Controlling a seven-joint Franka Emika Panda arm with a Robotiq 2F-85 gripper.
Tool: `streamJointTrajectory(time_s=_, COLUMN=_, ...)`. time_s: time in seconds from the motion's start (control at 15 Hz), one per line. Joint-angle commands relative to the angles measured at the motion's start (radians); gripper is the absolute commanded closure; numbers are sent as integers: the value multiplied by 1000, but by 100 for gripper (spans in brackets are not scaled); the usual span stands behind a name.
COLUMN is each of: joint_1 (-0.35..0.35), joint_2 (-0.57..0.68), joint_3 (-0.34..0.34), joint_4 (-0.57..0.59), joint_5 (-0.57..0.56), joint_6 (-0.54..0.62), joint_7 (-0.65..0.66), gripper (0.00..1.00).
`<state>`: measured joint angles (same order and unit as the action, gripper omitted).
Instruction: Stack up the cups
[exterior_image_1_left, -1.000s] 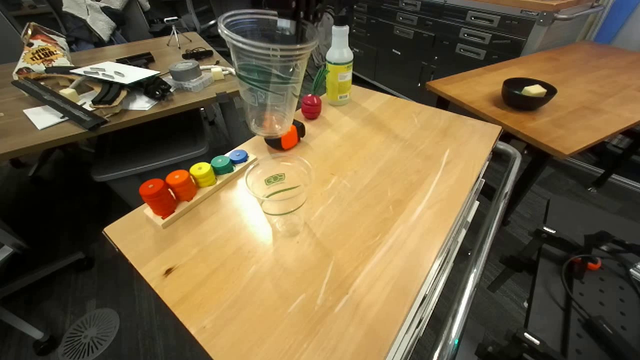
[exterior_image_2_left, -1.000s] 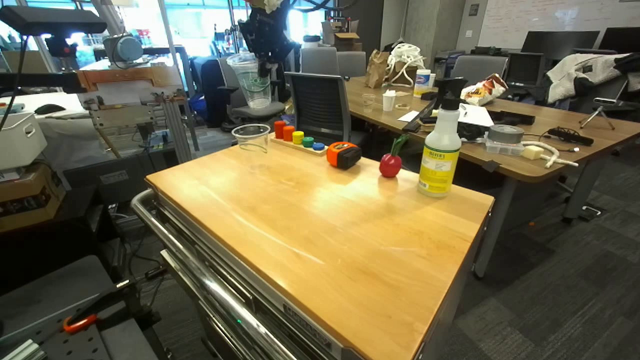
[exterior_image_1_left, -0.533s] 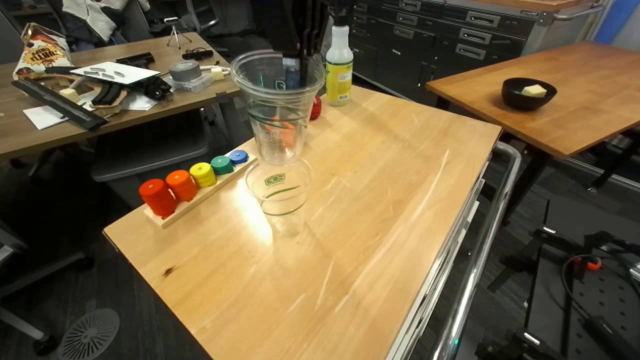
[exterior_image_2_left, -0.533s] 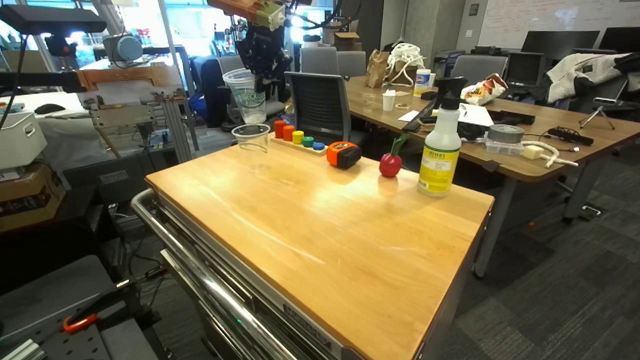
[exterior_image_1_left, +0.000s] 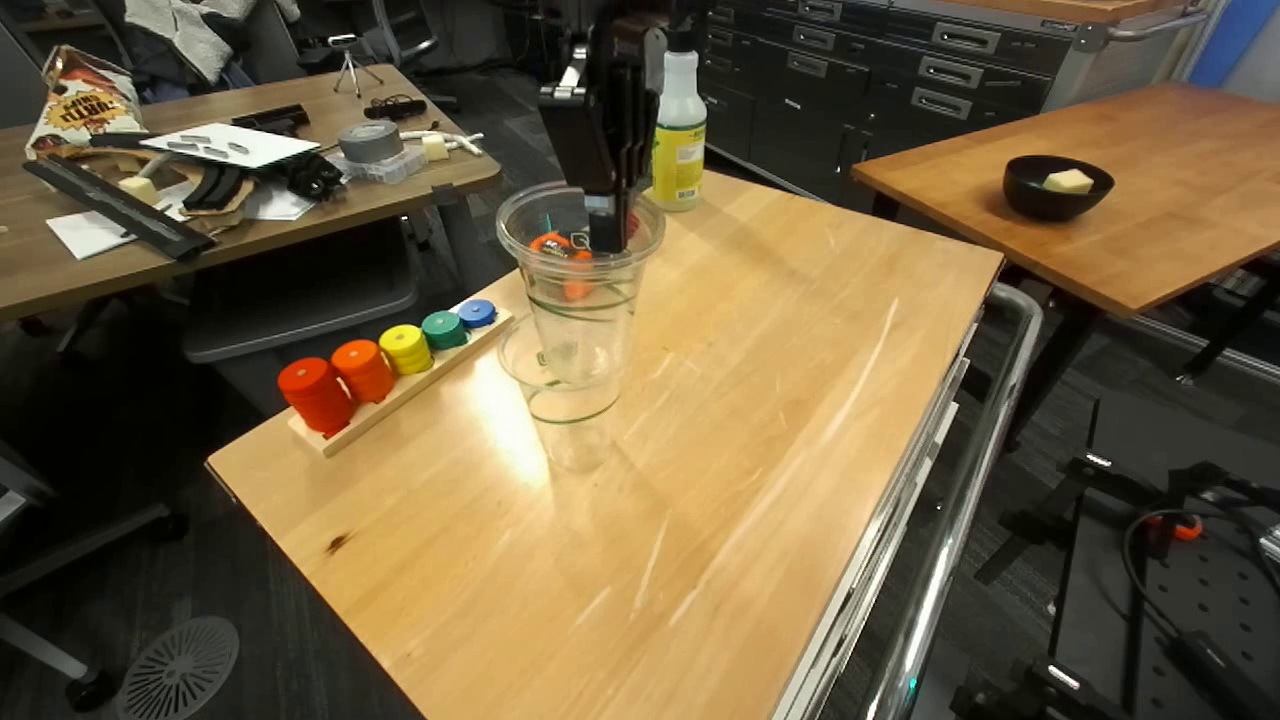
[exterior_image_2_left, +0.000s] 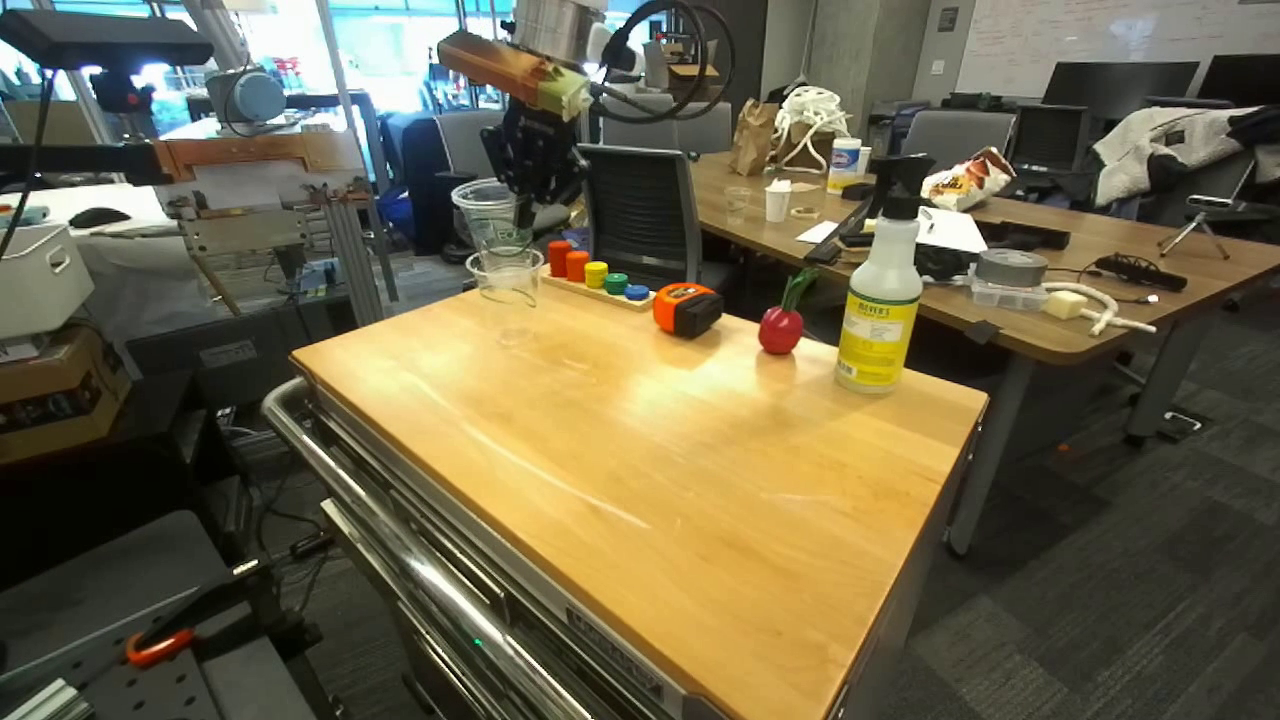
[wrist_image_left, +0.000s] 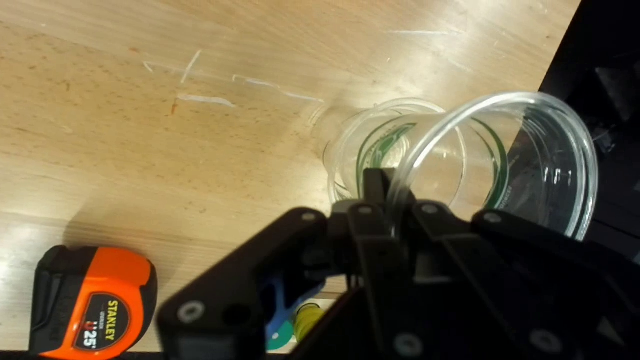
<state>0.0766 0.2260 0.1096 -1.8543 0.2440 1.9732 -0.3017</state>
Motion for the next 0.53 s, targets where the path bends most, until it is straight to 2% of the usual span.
streamJointTrajectory(time_s=0.0, joint_1=-13, joint_2=28, joint_3=9, joint_4=29, joint_5=13, joint_6=-4, joint_7=-34, gripper=99)
streamJointTrajectory(time_s=0.07, joint_1=-13, joint_2=33, joint_3=9, joint_4=28, joint_5=8, joint_6=2, joint_7=-32, gripper=99)
streamJointTrajectory(time_s=0.13, joint_1=-13, joint_2=37, joint_3=9, joint_4=30, joint_5=7, joint_6=3, joint_7=-32, gripper=79)
streamJointTrajectory(time_s=0.47, joint_1=-7, joint_2=41, joint_3=12, joint_4=64, joint_5=-3, joint_6=-4, joint_7=-19, gripper=39)
